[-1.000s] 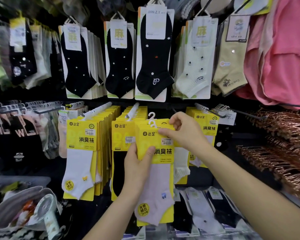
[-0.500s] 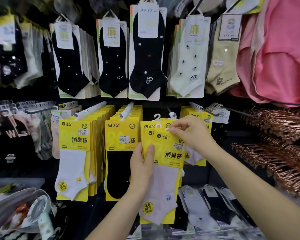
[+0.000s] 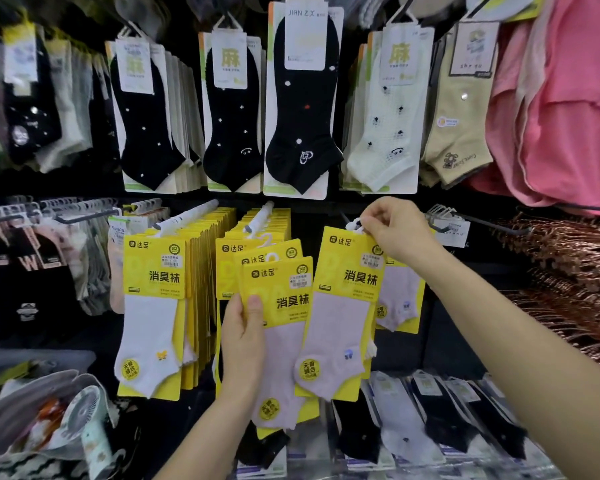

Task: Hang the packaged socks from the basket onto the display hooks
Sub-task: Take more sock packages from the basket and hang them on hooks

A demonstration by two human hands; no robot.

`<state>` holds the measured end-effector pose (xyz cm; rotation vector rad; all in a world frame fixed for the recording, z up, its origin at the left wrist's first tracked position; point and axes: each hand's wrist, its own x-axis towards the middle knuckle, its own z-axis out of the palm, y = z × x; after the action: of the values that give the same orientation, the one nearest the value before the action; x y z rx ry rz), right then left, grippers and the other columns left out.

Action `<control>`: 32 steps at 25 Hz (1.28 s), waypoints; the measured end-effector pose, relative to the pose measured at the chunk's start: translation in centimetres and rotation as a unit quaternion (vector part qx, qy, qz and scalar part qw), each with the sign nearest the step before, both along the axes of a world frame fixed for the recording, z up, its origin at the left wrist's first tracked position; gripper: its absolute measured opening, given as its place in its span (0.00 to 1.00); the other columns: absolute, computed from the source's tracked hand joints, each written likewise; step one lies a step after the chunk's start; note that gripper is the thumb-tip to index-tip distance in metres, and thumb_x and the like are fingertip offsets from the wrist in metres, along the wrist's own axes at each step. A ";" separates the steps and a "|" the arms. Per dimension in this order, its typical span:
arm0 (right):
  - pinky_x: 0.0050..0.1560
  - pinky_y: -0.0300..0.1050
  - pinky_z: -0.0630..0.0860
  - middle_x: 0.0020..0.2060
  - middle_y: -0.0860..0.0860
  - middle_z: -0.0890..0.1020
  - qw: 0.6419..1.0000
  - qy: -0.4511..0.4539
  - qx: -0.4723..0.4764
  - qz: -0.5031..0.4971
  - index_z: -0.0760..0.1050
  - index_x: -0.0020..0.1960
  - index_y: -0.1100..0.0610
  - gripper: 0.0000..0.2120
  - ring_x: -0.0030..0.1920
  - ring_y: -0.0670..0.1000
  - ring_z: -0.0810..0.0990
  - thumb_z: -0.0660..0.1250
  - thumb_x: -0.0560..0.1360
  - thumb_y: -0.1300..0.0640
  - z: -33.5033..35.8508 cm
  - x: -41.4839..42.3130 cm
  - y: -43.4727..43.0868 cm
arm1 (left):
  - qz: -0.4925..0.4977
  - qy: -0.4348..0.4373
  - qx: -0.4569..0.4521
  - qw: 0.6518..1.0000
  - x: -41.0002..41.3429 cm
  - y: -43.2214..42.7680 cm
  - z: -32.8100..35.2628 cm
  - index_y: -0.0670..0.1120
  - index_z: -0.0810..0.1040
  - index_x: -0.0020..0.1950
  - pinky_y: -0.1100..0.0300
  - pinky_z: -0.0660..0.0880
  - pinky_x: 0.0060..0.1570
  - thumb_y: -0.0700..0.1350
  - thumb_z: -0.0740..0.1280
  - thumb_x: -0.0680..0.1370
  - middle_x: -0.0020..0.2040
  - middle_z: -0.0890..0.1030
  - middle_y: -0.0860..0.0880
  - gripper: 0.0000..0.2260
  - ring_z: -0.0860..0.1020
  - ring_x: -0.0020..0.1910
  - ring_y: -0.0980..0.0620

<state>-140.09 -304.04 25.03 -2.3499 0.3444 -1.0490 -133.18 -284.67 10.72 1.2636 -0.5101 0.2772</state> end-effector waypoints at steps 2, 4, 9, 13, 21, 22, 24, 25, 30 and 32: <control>0.32 0.35 0.68 0.32 0.45 0.78 0.999 0.029 -0.022 -0.017 0.73 0.37 0.49 0.09 0.35 0.45 0.76 0.64 0.75 0.58 0.3 0.3 -0.3 | 0.019 0.002 0.004 1.000 0.4 1.0 0.0 0.53 0.76 0.50 0.73 0.74 0.40 0.47 0.57 0.81 0.45 0.82 0.58 0.08 0.78 0.43 0.66; 0.31 0.35 0.67 0.33 0.46 0.79 0.998 0.058 -0.027 -0.028 0.75 0.39 0.50 0.07 0.35 0.43 0.75 0.65 0.75 0.57 0.1 0.8 -0.6 | 0.028 0.005 0.006 1.000 0.7 1.7 0.1 0.52 0.76 0.48 0.73 0.74 0.39 0.47 0.58 0.81 0.44 0.81 0.56 0.08 0.78 0.41 0.66; 0.33 0.36 0.67 0.37 0.47 0.80 0.998 0.042 -0.011 -0.039 0.77 0.42 0.51 0.04 0.37 0.43 0.75 0.66 0.75 0.57 -0.2 0.9 -0.5 | 0.016 -0.012 0.017 1.000 0.1 1.2 0.9 0.53 0.76 0.47 0.73 0.73 0.40 0.46 0.58 0.81 0.44 0.81 0.56 0.07 0.78 0.42 0.65; 0.34 0.28 0.68 0.31 0.40 0.77 0.997 -0.079 -0.014 0.021 0.75 0.36 0.47 0.07 0.33 0.36 0.74 0.69 0.72 0.53 -0.7 -0.6 1.9 | -0.017 -0.024 0.024 0.999 -1.2 -0.4 1.8 0.53 0.76 0.46 0.73 0.72 0.38 0.47 0.59 0.80 0.42 0.81 0.57 0.07 0.78 0.40 0.65; 0.40 0.43 0.72 0.33 0.42 0.77 0.997 0.034 -0.029 0.070 0.76 0.36 0.49 0.07 0.38 0.46 0.74 0.69 0.73 0.55 -2.9 -2.6 3.1 | -0.047 0.005 0.008 0.999 -3.4 -3.6 2.2 0.53 0.76 0.47 0.74 0.73 0.33 0.43 0.69 0.75 0.40 0.83 0.58 0.06 0.81 0.38 0.64; 0.43 0.45 0.73 0.33 0.43 0.77 0.997 0.035 -0.011 0.072 0.76 0.36 0.50 0.08 0.38 0.47 0.75 0.69 0.73 0.57 -2.7 -2.7 2.6 | -0.049 0.009 0.012 0.999 -3.4 -3.8 2.1 0.53 0.76 0.47 0.74 0.73 0.33 0.43 0.69 0.75 0.39 0.83 0.59 0.05 0.81 0.38 0.65; 0.47 0.46 0.74 0.33 0.45 0.78 0.997 0.024 0.026 0.065 0.76 0.37 0.52 0.07 0.40 0.49 0.76 0.68 0.74 0.59 -2.1 -2.8 1.6 | -0.033 0.017 0.029 0.999 -3.0 -4.0 1.7 0.52 0.76 0.46 0.74 0.72 0.33 0.45 0.68 0.76 0.38 0.82 0.58 0.03 0.78 0.35 0.66; 0.47 0.46 0.74 0.32 0.45 0.78 0.997 0.018 0.044 0.058 0.77 0.38 0.52 0.07 0.41 0.49 0.77 0.68 0.74 0.60 -1.7 -2.8 1.1 | -0.016 0.018 0.039 0.999 -2.8 -4.0 1.5 0.51 0.76 0.45 0.72 0.71 0.33 0.45 0.66 0.77 0.36 0.81 0.57 0.02 0.76 0.33 0.66; 0.45 0.46 0.76 0.32 0.46 0.80 0.996 -0.007 0.074 0.041 0.77 0.34 0.49 0.10 0.39 0.48 0.79 0.69 0.73 0.60 -0.3 -1.3 -0.4 | 0.025 0.012 0.030 0.999 -0.8 -1.7 0.2 0.53 0.74 0.42 0.70 0.68 0.31 0.45 0.63 0.79 0.35 0.76 0.56 0.07 0.70 0.30 0.64; 0.43 0.44 0.75 0.32 0.46 0.80 0.997 -0.008 0.066 0.028 0.77 0.34 0.48 0.10 0.38 0.48 0.79 0.69 0.73 0.58 -0.1 -0.6 -0.6 | 0.033 0.012 0.024 0.999 0.1 -0.4 -0.2 0.55 0.74 0.43 0.67 0.71 0.36 0.45 0.63 0.79 0.37 0.77 0.57 0.07 0.73 0.34 0.62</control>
<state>-140.69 -304.66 24.89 -2.2204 0.3296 -0.9865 -133.12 -285.08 10.54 1.3307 -0.4567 0.3069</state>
